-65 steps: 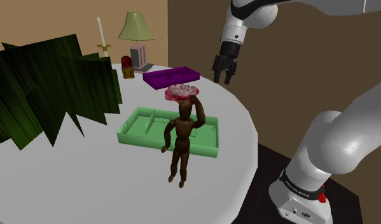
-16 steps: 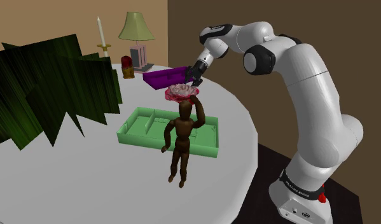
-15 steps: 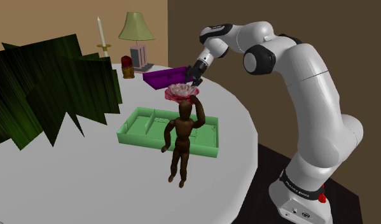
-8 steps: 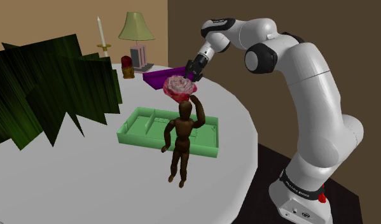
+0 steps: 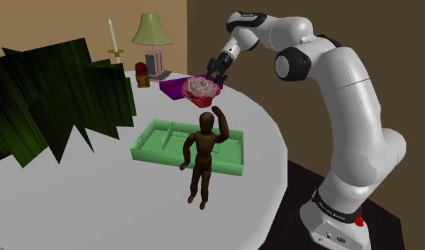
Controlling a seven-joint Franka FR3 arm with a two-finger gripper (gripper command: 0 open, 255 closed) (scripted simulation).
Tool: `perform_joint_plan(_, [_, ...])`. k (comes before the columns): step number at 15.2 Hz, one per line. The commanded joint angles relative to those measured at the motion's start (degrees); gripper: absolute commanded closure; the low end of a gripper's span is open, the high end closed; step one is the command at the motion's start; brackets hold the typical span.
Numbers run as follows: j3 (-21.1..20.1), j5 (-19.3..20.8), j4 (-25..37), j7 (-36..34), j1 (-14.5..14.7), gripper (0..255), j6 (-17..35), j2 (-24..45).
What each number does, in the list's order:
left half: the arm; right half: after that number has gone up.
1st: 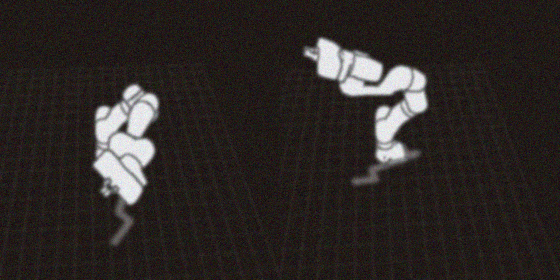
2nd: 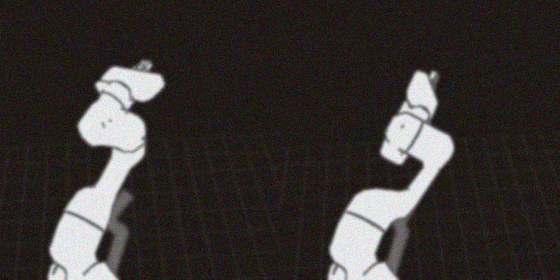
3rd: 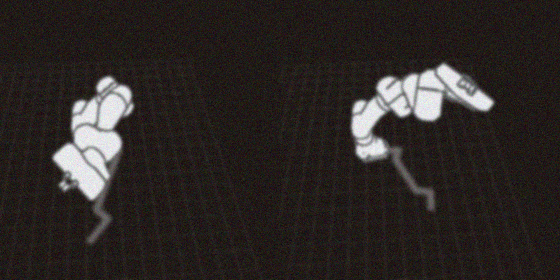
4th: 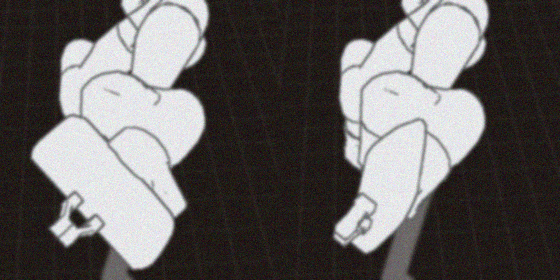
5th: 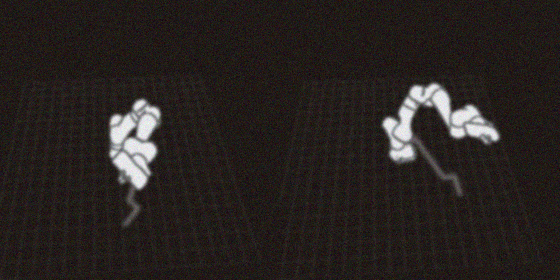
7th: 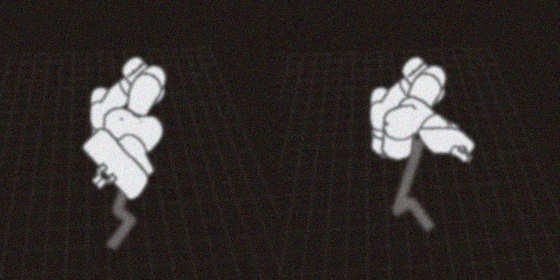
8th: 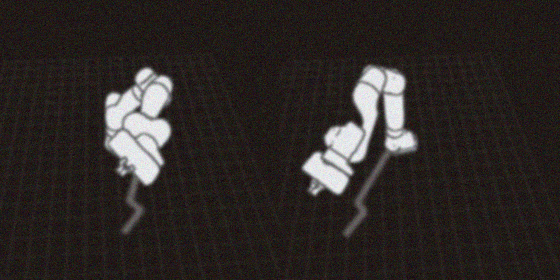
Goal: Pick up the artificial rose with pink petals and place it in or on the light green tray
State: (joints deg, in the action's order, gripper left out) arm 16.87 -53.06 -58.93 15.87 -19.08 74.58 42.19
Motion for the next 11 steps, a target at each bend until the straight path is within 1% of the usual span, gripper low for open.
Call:
perform_joint_plan(1, [-0.1, -0.2, 1.6, -1.1, -0.4, 255, -1.1, 0.0])
perform_joint_plan(7, [-0.7, -1.0, 7.0, -4.4, -1.6, 255, -4.3, 0.7])
perform_joint_plan(9, [0.5, 0.6, -4.9, -1.9, 2.1, 255, -0.5, -6.7])
perform_joint_plan(11, [1.0, 1.9, -14.0, -0.7, 5.2, 255, 2.7, -12.6])
